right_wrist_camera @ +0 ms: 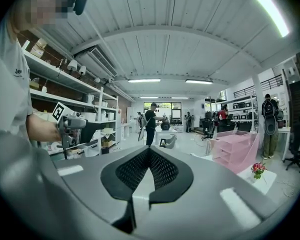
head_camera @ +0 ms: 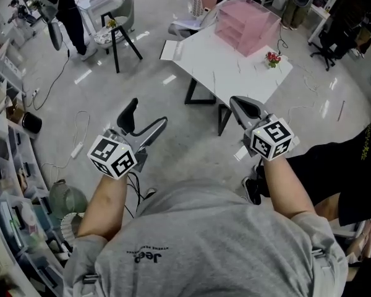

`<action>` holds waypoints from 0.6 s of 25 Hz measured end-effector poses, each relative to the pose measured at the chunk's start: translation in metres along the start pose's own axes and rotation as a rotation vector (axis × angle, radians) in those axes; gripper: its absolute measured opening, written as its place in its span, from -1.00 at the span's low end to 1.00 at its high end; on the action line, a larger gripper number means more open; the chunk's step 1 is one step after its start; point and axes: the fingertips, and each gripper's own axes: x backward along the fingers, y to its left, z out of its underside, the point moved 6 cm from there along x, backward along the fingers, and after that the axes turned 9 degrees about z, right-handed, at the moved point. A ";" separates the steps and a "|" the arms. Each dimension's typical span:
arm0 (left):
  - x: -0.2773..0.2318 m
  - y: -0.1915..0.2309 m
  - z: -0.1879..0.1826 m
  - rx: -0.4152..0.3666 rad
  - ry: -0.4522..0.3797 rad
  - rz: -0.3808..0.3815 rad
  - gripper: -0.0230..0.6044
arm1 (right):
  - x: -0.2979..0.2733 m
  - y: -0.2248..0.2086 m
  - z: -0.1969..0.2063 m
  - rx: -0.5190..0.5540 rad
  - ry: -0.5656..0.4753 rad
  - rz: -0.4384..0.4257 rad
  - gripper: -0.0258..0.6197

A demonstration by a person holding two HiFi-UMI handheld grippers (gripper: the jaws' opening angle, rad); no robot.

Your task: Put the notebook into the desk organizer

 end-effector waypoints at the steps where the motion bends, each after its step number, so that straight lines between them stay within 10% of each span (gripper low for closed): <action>1: -0.004 -0.001 0.001 0.001 0.000 -0.004 0.66 | 0.000 -0.005 0.001 -0.005 -0.002 -0.001 -0.91; 15: -0.065 0.104 0.003 0.034 0.006 0.045 0.66 | -0.085 -0.054 0.015 -0.024 0.028 0.065 -0.91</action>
